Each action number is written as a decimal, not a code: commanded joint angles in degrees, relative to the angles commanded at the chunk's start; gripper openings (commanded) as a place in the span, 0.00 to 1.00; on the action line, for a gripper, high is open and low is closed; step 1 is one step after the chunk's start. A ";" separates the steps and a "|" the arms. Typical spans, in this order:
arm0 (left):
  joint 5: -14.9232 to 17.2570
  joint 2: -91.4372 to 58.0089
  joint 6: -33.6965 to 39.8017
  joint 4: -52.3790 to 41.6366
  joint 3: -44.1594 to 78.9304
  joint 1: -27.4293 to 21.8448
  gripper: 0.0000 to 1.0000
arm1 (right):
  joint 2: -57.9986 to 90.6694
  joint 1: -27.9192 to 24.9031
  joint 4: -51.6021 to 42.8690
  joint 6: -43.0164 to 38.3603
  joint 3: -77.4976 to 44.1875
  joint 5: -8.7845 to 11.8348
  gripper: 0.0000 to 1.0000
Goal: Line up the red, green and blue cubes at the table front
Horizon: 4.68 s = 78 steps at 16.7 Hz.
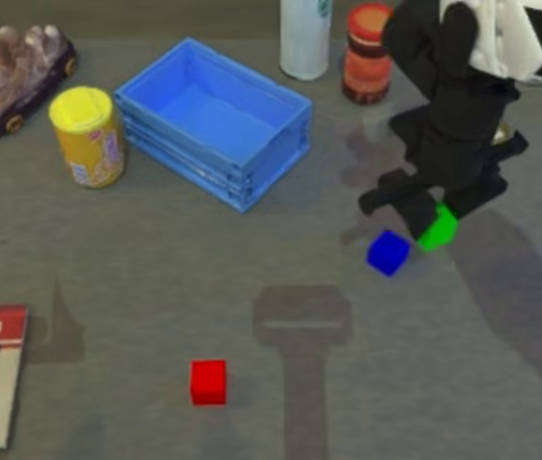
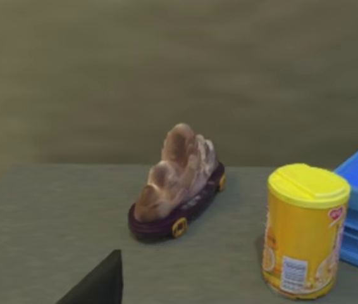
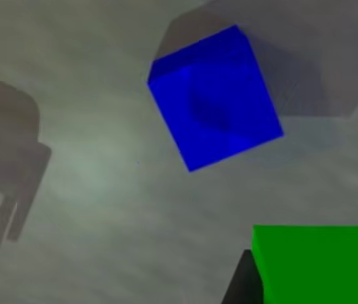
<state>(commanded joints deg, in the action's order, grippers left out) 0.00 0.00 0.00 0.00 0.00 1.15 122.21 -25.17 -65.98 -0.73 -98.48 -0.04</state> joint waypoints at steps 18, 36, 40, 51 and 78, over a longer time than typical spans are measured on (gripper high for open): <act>0.00 0.00 0.00 0.00 0.00 0.00 1.00 | -8.73 -25.56 1.13 -50.44 9.21 -0.57 0.00; 0.00 0.00 0.00 0.00 0.00 0.00 1.00 | -4.25 -26.06 15.59 -50.74 19.11 -0.70 0.38; 0.00 0.00 0.00 0.00 0.00 0.00 1.00 | -4.25 -26.06 15.59 -50.74 19.11 -0.70 0.68; 0.00 0.00 0.00 0.00 0.00 0.00 1.00 | -4.25 -26.06 15.59 -50.74 19.11 -0.70 1.00; 0.00 0.00 0.00 0.00 0.00 0.00 1.00 | 0.49 -15.42 -2.24 -15.68 -1.21 -0.32 1.00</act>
<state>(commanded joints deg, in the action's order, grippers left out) 0.00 0.00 0.00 0.00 0.00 1.15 122.70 -40.59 -68.22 -16.41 -99.69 -0.37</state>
